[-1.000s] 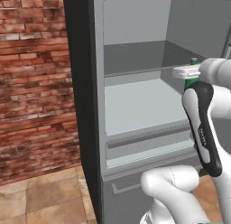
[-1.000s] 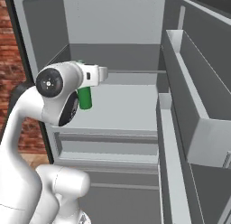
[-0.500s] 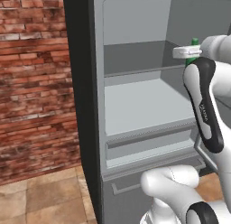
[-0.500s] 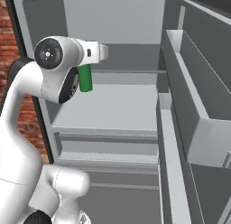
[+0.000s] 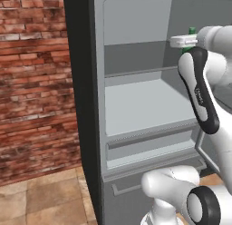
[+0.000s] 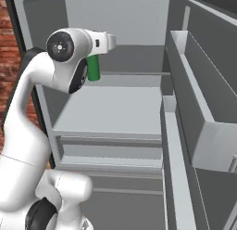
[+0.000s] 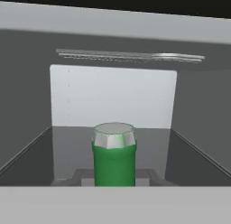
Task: Place the beer on the top shelf of the fridge to keep it out of children's reach, and place the bell pepper and squash on lower shelves for easy access.
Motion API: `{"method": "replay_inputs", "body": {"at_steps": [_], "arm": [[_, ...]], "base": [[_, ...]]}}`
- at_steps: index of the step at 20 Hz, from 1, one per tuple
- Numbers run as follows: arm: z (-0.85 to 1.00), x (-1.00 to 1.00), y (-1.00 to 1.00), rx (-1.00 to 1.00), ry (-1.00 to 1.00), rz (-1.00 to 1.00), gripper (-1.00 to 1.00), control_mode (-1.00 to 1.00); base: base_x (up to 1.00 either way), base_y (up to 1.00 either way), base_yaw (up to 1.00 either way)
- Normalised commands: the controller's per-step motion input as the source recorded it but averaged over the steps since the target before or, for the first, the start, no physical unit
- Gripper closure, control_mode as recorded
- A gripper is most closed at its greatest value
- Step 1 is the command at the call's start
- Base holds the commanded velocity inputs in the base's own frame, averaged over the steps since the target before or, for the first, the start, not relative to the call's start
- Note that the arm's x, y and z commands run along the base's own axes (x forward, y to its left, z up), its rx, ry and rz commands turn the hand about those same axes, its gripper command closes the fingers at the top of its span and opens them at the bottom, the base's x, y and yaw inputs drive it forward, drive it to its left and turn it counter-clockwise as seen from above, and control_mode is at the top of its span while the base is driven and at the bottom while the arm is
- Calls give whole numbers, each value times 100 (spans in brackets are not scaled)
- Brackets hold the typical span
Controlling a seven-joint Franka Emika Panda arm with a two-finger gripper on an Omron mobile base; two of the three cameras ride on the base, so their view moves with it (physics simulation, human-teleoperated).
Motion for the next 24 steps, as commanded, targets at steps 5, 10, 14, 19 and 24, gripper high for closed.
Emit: {"method": "replay_inputs", "body": {"at_steps": [5, 10, 14, 19, 24], "arm": [[0, 67, -4, 0, -2, 0, 100, -100], [0, 73, -5, 2, 0, 0, 100, -100], [0, 72, -9, 5, 0, 0, 100, -100], [-9, 63, -3, 3, 0, 2, 100, -100], [-29, 52, 0, 0, 0, 4, 100, -100]], "base": [[0, 0, 0], [0, 0, 0], [0, 0, 0], [0, 0, 0], [0, 0, 0]]}}
